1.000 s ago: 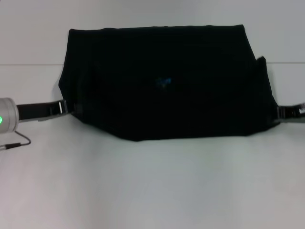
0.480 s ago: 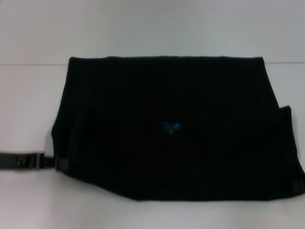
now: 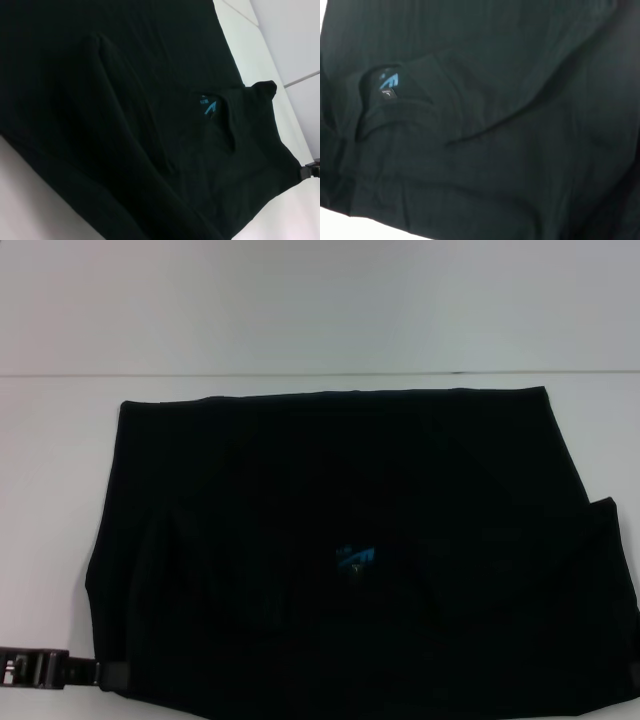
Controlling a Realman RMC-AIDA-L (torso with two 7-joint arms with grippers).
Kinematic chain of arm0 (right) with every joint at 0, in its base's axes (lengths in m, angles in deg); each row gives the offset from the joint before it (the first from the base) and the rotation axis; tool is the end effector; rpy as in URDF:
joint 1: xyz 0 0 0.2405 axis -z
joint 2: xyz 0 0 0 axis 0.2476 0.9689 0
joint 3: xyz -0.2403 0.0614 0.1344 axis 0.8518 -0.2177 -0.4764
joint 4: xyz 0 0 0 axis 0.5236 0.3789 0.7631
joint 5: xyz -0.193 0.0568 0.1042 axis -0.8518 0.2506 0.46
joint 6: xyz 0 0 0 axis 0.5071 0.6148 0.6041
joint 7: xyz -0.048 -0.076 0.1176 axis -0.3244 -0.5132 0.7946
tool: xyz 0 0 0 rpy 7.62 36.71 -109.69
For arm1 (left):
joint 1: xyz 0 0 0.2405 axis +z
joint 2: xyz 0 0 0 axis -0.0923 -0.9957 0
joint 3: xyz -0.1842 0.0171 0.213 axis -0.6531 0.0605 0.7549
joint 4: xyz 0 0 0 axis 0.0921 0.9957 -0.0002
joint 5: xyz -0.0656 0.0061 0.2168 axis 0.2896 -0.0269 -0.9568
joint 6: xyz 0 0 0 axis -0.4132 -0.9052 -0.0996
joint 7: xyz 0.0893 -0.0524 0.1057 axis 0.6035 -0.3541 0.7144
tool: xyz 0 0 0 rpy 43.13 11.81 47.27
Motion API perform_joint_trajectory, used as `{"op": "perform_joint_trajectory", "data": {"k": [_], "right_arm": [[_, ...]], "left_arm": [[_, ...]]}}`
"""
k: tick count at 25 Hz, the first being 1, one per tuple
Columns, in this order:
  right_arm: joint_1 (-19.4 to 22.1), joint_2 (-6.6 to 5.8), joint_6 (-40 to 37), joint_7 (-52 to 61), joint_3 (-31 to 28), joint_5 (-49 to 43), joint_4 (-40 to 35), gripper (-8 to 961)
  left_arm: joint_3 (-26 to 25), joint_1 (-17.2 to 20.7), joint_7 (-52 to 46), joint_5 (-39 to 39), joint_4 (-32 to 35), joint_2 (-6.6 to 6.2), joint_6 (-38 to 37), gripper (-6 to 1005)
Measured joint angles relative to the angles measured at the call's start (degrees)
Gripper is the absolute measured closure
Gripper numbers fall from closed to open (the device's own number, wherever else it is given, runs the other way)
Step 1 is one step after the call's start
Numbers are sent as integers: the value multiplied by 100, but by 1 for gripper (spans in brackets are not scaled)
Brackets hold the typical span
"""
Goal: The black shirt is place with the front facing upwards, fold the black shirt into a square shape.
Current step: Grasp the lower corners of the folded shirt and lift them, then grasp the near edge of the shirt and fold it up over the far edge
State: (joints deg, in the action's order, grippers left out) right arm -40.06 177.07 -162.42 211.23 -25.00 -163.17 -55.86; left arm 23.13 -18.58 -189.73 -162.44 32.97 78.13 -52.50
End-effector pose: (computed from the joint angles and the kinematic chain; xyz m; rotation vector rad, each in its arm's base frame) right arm 0.3564 0.3068 0.0631 -2.2781 1.8971 0.0016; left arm -0.3470 0.2735 0.0527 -2.4561 -1.8400 -0.3777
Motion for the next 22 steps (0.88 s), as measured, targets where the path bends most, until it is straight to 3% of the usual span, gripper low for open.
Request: {"op": "perform_joint_trajectory", "data": {"k": [7, 14, 22], "right_arm": [[-74, -11, -96, -191, -223, 234, 44, 909], [-147, -133, -54, -186, -530, 671, 76, 902], [-355, -211, 298, -158, -1100, 955, 125, 894]], "left_arm": [[-77, -105, 43, 114, -79, -12, 124, 998], [-578, -324, -20, 469, -141, -95, 272, 997], [-765, -486, -162, 1015, -372, -167, 753, 998]]}}
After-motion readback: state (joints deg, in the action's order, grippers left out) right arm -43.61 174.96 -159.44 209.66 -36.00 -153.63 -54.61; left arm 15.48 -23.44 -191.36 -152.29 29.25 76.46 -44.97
